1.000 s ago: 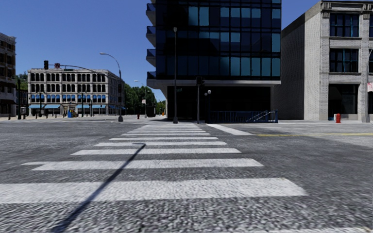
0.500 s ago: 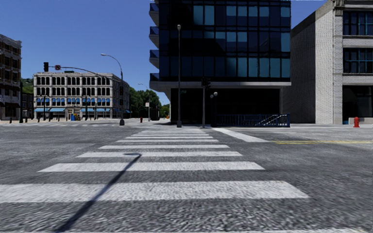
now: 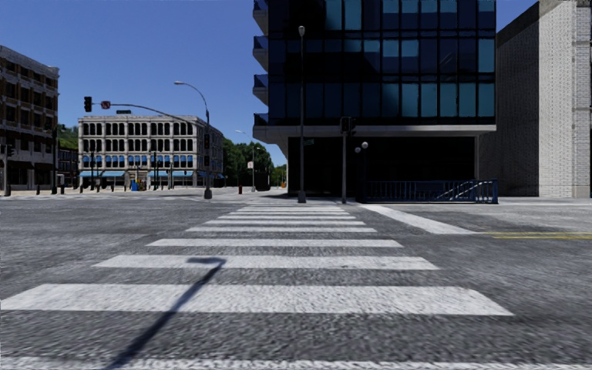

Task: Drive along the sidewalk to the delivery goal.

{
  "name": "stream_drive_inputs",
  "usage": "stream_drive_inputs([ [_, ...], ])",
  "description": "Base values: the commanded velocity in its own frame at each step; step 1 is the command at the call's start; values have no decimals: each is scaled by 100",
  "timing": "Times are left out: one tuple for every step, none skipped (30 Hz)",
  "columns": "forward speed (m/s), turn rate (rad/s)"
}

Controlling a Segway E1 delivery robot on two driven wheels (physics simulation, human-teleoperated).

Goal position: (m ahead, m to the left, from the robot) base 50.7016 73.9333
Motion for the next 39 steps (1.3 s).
stream_drive_inputs([
  [187,21],
  [187,21],
  [187,21],
  [187,21],
  [187,21],
  [187,21],
  [187,21],
  [187,21],
  [187,22],
  [187,26],
  [187,26],
  [187,29],
  [187,29],
  [187,30],
  [187,30],
  [187,30],
  [188,30],
  [188,30],
  [188,30],
  [189,30],
  [189,30],
  [189,30],
  [190,30],
  [190,30],
  [190,30],
  [190,30],
  [190,30],
  [190,30],
  [190,29],
  [190,29],
  [190,22],
  [190,13],
  [190,13],
  [190,0],
  [190,0],
  [190,0],
  [190,0],
  [190,0],
  [190,0],
])
